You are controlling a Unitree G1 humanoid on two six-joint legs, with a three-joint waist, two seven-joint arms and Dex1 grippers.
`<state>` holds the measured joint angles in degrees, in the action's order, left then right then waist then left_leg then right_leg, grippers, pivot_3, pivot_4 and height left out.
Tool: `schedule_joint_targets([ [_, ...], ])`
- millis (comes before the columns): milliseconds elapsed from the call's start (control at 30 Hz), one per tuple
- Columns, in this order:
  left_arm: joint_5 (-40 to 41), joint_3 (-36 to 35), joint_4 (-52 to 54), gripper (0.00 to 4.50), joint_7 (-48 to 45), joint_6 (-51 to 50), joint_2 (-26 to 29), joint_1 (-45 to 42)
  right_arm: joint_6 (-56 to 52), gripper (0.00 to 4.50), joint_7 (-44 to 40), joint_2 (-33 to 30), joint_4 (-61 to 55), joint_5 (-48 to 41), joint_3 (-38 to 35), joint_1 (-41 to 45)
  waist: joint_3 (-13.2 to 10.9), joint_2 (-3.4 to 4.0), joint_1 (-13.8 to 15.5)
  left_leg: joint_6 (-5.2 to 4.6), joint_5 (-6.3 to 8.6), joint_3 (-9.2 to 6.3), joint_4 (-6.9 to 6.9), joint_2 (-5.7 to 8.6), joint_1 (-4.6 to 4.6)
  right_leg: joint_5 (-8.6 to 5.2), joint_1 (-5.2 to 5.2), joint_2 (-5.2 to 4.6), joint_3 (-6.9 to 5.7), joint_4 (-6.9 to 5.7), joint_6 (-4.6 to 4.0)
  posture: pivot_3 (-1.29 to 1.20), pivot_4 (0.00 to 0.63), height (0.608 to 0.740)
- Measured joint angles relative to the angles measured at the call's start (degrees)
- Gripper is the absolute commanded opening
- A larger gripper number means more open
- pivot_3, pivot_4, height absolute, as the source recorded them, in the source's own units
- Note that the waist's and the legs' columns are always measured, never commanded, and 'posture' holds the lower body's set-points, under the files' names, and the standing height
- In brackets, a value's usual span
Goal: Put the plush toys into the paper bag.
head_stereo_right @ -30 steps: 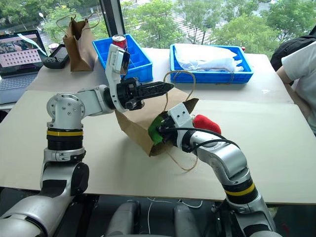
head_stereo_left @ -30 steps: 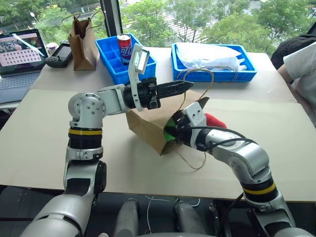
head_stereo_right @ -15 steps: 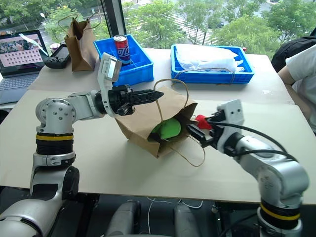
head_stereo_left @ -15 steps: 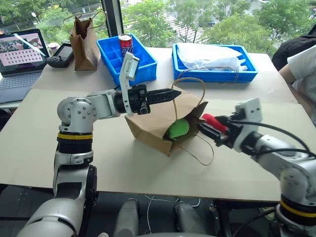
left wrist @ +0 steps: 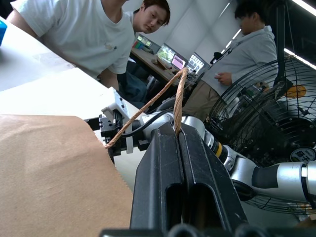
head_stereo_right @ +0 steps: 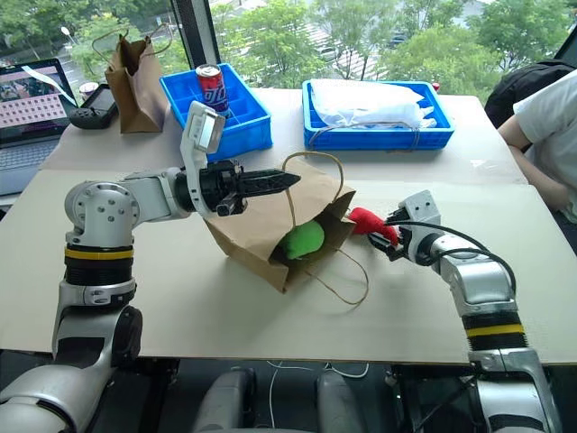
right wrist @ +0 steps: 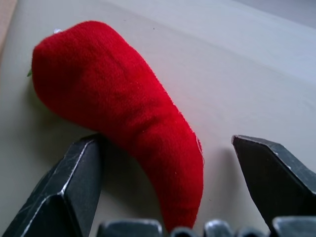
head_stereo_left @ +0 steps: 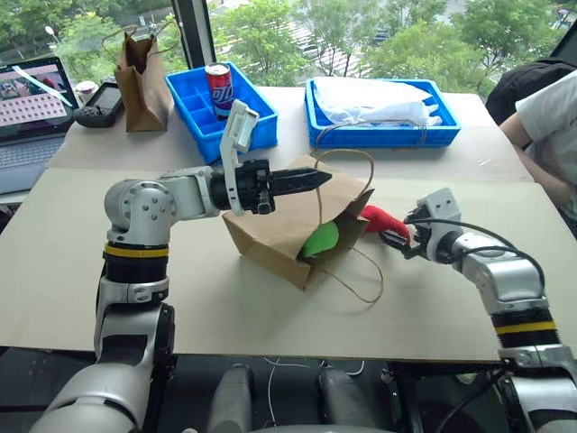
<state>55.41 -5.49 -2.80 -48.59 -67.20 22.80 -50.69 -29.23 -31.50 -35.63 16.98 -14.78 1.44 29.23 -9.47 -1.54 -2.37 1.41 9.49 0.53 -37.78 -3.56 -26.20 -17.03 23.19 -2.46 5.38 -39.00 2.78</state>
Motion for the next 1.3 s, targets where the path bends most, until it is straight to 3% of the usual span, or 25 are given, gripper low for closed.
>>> schedule_joint_targets([
  [167,0.09,0.01,0.44,0.00,0.28,-0.21,0.09,0.01,3.18,2.02,-2.15,1.65,1.23,0.11,-0.48,-0.77,0.00,0.00,-0.05,0.01,-0.01,-0.02,-0.02,0.00,0.06,0.00,-0.04,0.00,-0.01,-0.07,0.00,0.00,0.150,0.689],
  [367,-0.13,0.04,-0.68,0.00,-0.13,0.01,0.38,-0.61,-3.34,0.02,-0.59,-1.46,-14.52,-0.21,-5.39,-10.46,-0.01,0.02,0.87,0.01,-0.01,-0.11,-0.02,0.11,-0.08,-0.04,0.01,-0.04,0.03,-0.05,0.07,0.00,0.150,0.689],
  [633,-1.39,0.69,-4.86,0.00,-2.46,0.78,0.30,-3.98,-24.24,0.02,-1.86,-12.37,-48.46,-11.44,-26.26,-22.20,-0.06,0.11,1.36,0.01,-0.01,-0.20,-0.01,0.11,-0.06,-0.11,-0.06,-0.01,-0.02,-0.02,0.18,0.00,0.150,0.689],
  [800,-2.29,1.76,-6.67,0.00,-4.15,1.09,-0.04,-5.83,-35.36,0.02,-2.80,-12.53,-58.75,-21.57,-26.79,-23.35,-0.07,0.10,0.95,0.01,-0.01,-0.20,-0.01,0.12,-0.02,-0.12,-0.05,0.00,0.01,-0.04,0.19,0.00,0.150,0.689],
  [967,-3.33,1.98,-7.26,0.00,-5.02,1.38,-0.05,-6.08,-38.54,0.02,1.59,-8.43,-60.31,-23.84,-19.35,-17.77,-0.08,0.09,1.02,0.01,-0.01,-0.21,-0.02,0.13,-0.05,-0.12,-0.03,-0.01,0.01,-0.02,0.18,0.00,0.150,0.689],
  [1133,-3.42,1.85,-6.56,0.00,-4.86,1.28,-0.38,-5.89,-35.31,0.02,5.82,-1.02,-53.94,-17.86,-0.17,-8.18,-0.08,0.10,0.85,0.00,-0.01,-0.21,-0.02,0.13,-0.08,-0.09,0.02,-0.01,0.01,-0.03,0.13,0.00,0.150,0.689],
  [1267,-3.39,1.76,-5.52,0.00,-4.33,1.09,-0.71,-5.61,-29.51,0.02,6.63,3.70,-47.53,-12.72,7.37,-3.93,-0.08,0.09,1.24,0.00,-0.01,-0.21,-0.02,0.14,-0.14,-0.06,0.04,-0.02,-0.01,-0.02,0.09,0.00,0.150,0.689],
  [1300,-3.36,1.64,-5.28,0.00,-4.13,1.03,-0.74,-5.50,-27.89,0.41,6.60,5.07,-46.16,-11.83,8.47,-2.97,-0.08,0.09,1.33,0.00,-0.01,-0.21,-0.02,0.15,-0.15,-0.06,0.04,-0.02,0.00,-0.02,0.09,0.00,0.150,0.689],
])
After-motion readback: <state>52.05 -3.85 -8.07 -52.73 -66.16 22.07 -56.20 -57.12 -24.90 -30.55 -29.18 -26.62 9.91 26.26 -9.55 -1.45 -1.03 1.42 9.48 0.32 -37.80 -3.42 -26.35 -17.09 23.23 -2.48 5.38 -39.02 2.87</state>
